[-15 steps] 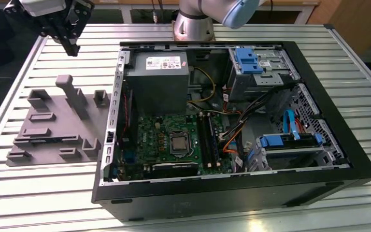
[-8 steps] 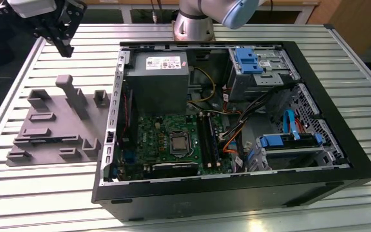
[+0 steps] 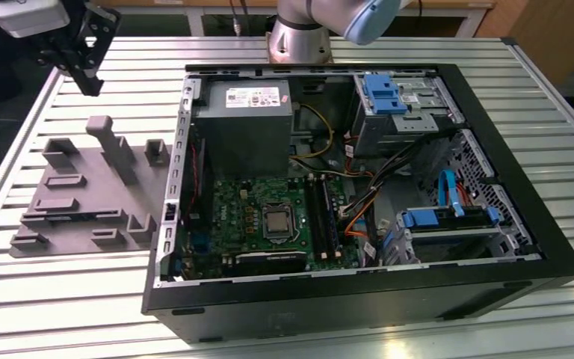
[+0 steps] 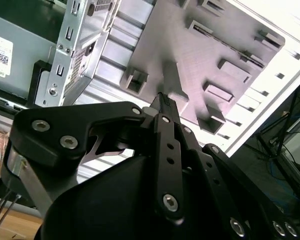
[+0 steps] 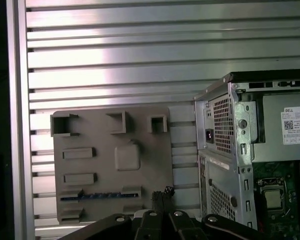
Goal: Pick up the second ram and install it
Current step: 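Reach for the second ram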
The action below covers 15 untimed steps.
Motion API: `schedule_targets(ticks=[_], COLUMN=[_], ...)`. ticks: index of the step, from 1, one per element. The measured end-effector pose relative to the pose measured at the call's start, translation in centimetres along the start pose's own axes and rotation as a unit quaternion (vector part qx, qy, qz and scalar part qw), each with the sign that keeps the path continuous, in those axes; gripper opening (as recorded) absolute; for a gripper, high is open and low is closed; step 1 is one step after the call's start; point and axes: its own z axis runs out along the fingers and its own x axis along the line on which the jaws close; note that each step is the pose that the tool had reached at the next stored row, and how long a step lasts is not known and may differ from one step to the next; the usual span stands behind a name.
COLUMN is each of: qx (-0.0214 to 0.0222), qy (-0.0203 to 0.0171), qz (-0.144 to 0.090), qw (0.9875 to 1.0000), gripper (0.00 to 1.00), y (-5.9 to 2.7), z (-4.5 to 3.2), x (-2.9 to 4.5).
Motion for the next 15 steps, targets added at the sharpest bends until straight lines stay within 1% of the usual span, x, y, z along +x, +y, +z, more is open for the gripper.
schedule_targets(ticks=[3,6,7,8,9,13,15], qx=[0.0,0.0001,0.0001,0.0,0.0,0.0,0.0001], qy=[0.0001,0.0001,0.0002,0.0001,0.0001,0.0001,0.0002], qz=[0.0,0.0,0.0,0.0,0.0,0.0,0.0], qw=[1.0,1.0,1.0,1.0,1.0,1.0,1.0], gripper=[0.11,0.11,0.11,0.11,0.11,0.11,0.11], y=[-0.54,-0.87,-0.94,-1.12,-1.18,-1.44,-1.5], z=[0.05,0.07,0.07,0.08,0.08,0.08,0.08], x=[0.23,0.69,0.92,1.56,1.84,2.86,3.09])
